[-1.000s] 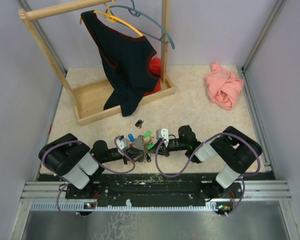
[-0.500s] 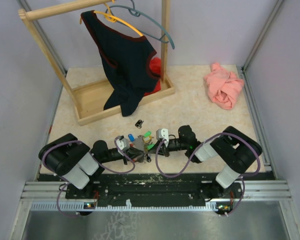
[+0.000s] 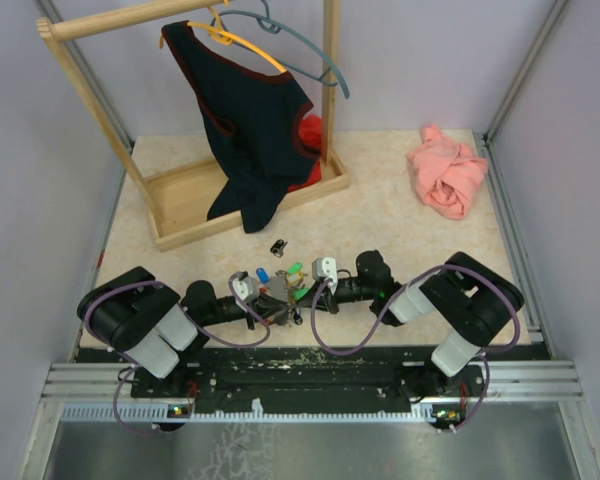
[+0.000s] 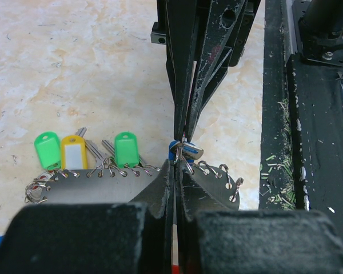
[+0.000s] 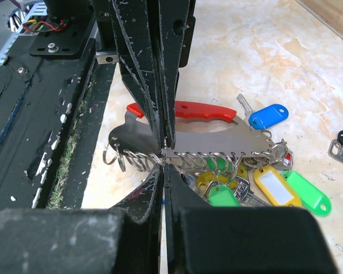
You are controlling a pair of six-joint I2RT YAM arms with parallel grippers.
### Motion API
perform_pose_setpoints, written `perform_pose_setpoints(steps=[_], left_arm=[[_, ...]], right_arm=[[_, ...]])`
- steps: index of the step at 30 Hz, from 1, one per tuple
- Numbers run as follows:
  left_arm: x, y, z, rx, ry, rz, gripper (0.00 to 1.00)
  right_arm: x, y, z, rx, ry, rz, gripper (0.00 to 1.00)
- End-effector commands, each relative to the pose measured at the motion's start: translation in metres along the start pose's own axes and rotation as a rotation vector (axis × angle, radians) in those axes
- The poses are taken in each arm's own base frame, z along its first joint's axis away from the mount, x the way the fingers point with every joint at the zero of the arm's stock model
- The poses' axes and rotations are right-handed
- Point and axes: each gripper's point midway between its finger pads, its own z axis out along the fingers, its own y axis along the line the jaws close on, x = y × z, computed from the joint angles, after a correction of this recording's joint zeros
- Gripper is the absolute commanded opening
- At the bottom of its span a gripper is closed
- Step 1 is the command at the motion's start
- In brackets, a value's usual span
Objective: Put the keys on the keyring
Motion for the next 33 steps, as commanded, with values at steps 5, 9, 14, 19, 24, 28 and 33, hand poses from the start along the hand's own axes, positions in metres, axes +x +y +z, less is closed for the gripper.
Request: perform_pose_setpoints(steps=[5, 9, 14, 19, 24, 28, 33], left_arm=[[-0.0499, -0.0051, -0.0008, 0.027, -0.188, 0.152, 0.01], [-0.0498, -0.0054, -0.0008, 0.029, -0.187, 0.153, 0.01], [-0.0495, -0.0065, -0.0006, 0.036, -0.186, 0.152, 0.01], [-0.05, -0.0064, -0.0006, 0.036, -0.188, 0.152, 0.01], [-0.0501, -0.0065, -0.0014, 0.032, -0.188, 0.152, 0.01], [-0.0501, -0.0051, -0.002, 0.021, -0.188, 0.153, 0.01], [-0.0496, -0.0034, -0.0027, 0.009, -0.187, 0.149, 0.01]], right_arm=[[-0.0169, -0.0048, 0.0092, -0.022, -0.046, -0.047, 0.0], [-0.0176, -0.005, 0.0098, -0.022, -0.048, -0.048, 0.0], [-0.0183, -0.0044, 0.0107, -0.025, -0.051, -0.049, 0.0], [-0.0181, -0.006, 0.0106, -0.013, -0.05, -0.049, 0.0], [-0.0178, -0.0065, 0.0091, 0.001, -0.052, -0.051, 0.0], [-0.0171, -0.0057, 0.0069, 0.01, -0.048, -0.053, 0.0], [-0.0165, -0.0068, 0.0053, 0.021, -0.044, -0.054, 0.0]])
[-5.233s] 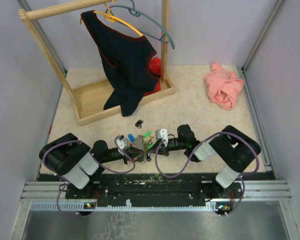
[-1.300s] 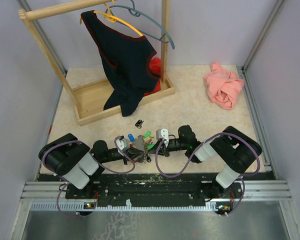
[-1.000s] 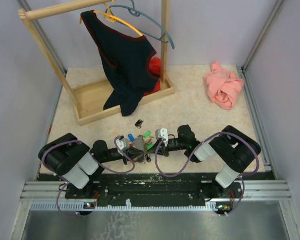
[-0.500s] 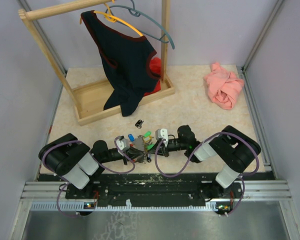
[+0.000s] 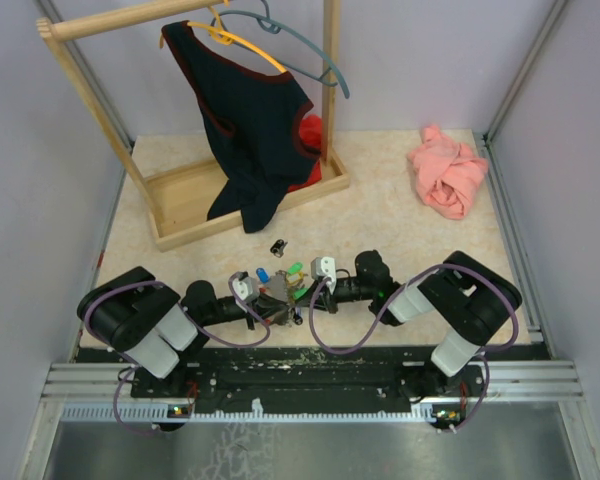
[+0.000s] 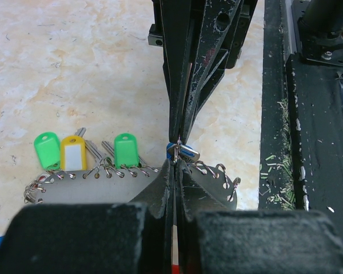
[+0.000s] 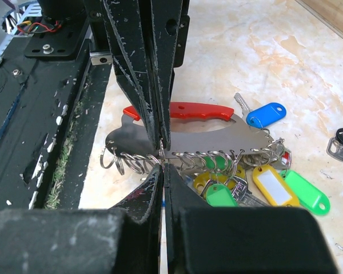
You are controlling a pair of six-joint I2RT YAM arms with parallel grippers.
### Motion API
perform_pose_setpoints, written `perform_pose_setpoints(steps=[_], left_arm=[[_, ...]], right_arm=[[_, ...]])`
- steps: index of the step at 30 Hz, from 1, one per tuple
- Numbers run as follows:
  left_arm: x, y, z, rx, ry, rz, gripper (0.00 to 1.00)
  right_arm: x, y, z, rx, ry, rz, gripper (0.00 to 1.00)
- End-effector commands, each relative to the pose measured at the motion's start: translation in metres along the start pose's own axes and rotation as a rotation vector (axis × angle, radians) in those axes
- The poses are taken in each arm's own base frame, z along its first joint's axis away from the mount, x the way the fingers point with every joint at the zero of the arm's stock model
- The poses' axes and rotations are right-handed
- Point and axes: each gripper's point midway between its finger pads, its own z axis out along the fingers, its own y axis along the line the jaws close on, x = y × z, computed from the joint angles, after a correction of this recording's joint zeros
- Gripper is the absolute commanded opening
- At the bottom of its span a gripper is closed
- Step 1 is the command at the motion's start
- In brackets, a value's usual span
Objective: Put the keys on the keyring
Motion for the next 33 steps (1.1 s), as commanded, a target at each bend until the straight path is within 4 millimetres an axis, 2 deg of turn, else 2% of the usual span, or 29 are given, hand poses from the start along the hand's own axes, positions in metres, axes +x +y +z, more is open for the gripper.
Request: perform_pose_setpoints(steps=[1, 33], left_arm=[[-0.0496, -0.0021, -0.0029, 0.0, -0.187, 0.149, 0.01], [-0.0509, 0.0037, -0.0045, -0.039, -0.191, 0.145, 0.01]], right_arm=[[-0.0167, -0.0052, 0.0022, 0.015, -0.046, -0.06, 0.0], [-0.0169, -0.0078, 0.001, 0.032, -0.051, -0.051, 0.0]])
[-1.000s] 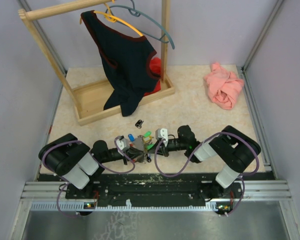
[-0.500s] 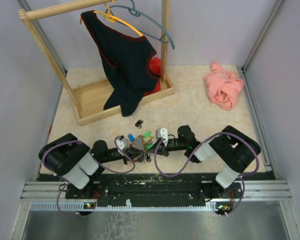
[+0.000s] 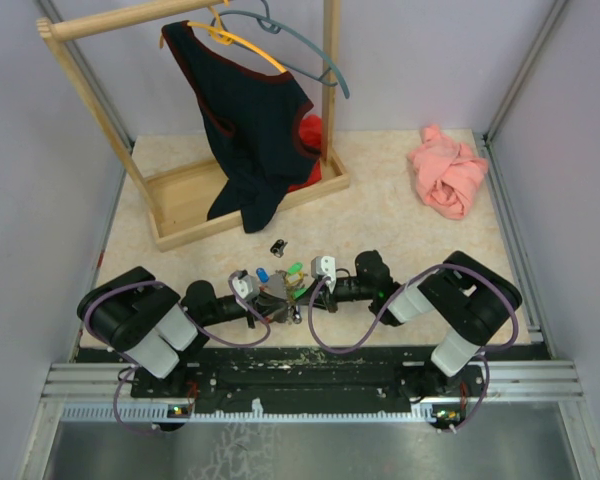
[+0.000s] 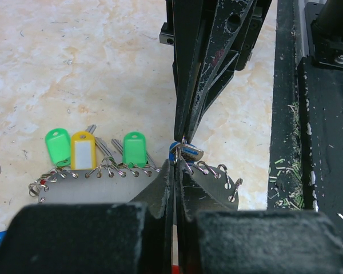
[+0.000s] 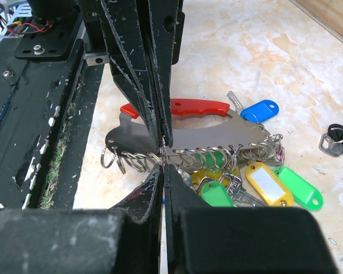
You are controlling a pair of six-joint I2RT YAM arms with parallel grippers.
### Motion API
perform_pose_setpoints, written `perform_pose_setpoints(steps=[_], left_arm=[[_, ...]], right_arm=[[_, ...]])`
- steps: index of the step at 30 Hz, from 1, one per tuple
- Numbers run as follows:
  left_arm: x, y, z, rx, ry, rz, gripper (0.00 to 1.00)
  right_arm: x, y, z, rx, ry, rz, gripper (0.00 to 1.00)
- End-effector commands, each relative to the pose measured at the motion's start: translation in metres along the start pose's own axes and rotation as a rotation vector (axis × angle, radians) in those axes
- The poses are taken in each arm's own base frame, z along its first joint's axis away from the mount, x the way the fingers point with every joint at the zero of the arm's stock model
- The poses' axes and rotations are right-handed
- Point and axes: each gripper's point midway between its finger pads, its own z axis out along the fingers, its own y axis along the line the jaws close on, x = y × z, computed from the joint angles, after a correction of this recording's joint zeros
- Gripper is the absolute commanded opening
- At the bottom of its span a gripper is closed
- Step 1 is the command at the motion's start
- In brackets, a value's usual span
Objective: Put the keys on the keyring
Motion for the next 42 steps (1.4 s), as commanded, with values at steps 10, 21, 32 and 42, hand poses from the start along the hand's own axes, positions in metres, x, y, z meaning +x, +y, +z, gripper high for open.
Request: perform_pose_setpoints(steps=[10, 21, 32, 42], left_arm=[[-0.0498, -0.0097, -0.0027, 0.047, -0.191, 0.15, 0.01], [-0.0498, -0.0092, -0.0018, 0.048, -0.19, 0.147, 0.01], [-0.0492, -0.0109, -0.0007, 0.062, -0.188, 0.139, 0.01], [-0.0497, -0.0101, -0.0008, 0.056, -0.19, 0.132, 0.01]], right_arm=[[-0.017, -0.0024, 0.0023, -0.005, -0.055, -0.049, 0.0], [-0.0182, 0.002, 0.0029, -0.035, -0.059, -0.055, 0.0], [-0.0207, 0.0043, 0.0055, -0.051, -0.066, -0.058, 0.0], [-0.0247, 0.0065, 0.0081, -0.055, -0.085, -0.067, 0.0]])
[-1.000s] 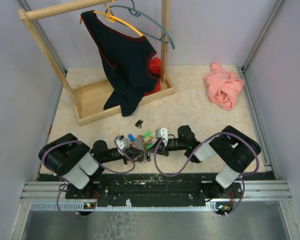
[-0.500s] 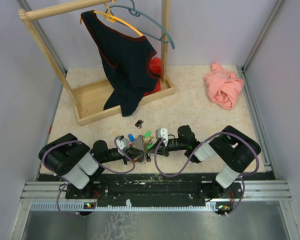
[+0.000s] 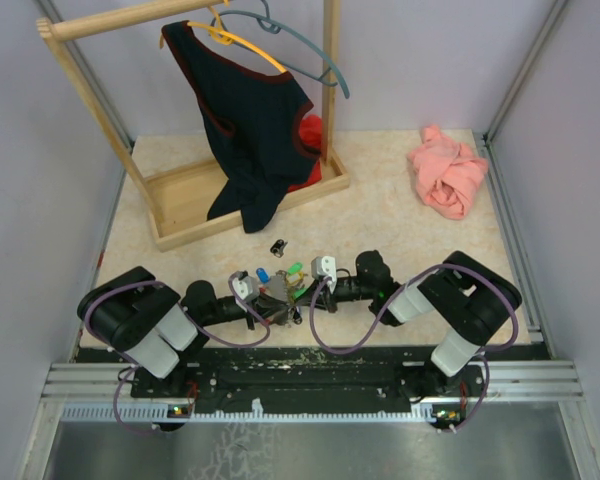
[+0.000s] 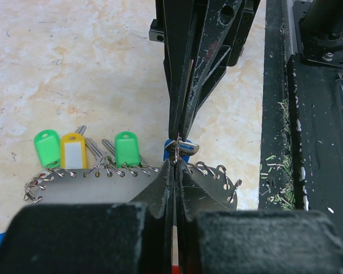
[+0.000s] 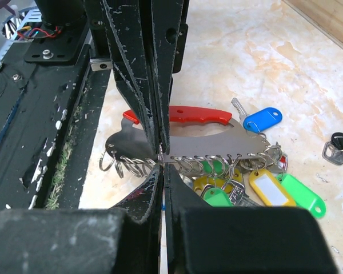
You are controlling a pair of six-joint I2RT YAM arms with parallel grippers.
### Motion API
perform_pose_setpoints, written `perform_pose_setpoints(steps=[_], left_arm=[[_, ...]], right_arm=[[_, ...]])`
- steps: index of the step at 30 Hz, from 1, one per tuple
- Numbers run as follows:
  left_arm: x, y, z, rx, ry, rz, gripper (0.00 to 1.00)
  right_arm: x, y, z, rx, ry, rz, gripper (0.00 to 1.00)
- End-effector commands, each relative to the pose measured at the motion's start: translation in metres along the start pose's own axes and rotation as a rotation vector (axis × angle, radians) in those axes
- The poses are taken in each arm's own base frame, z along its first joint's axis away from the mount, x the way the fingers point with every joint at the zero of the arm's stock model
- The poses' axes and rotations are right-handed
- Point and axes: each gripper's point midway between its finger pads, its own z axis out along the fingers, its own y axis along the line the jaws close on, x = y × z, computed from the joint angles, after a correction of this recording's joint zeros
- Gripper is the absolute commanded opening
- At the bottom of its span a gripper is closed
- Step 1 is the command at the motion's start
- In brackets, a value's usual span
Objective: Put the keys on the keyring
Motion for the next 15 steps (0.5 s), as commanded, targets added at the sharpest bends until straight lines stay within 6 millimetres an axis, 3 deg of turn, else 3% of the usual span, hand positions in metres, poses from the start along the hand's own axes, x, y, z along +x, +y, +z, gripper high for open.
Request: perform_pose_setpoints(steps=[1, 10, 15], left_arm=[[-0.05, -0.003, 0.0, 0.017, -0.189, 0.14, 0.01], [-0.053, 0.0, -0.002, -0.012, -0.198, 0.112, 0.01], [-0.054, 0.001, -0.002, -0.022, -0.201, 0.095, 0.01]], right_arm=[[-0.02, 0.002, 0.007, -0.032, -0.066, -0.063, 0.0], [-0.018, 0.005, 0.012, -0.049, -0.052, -0.069, 0.0], [-0.007, 0.005, 0.014, -0.053, -0.029, -0.044, 0.0]])
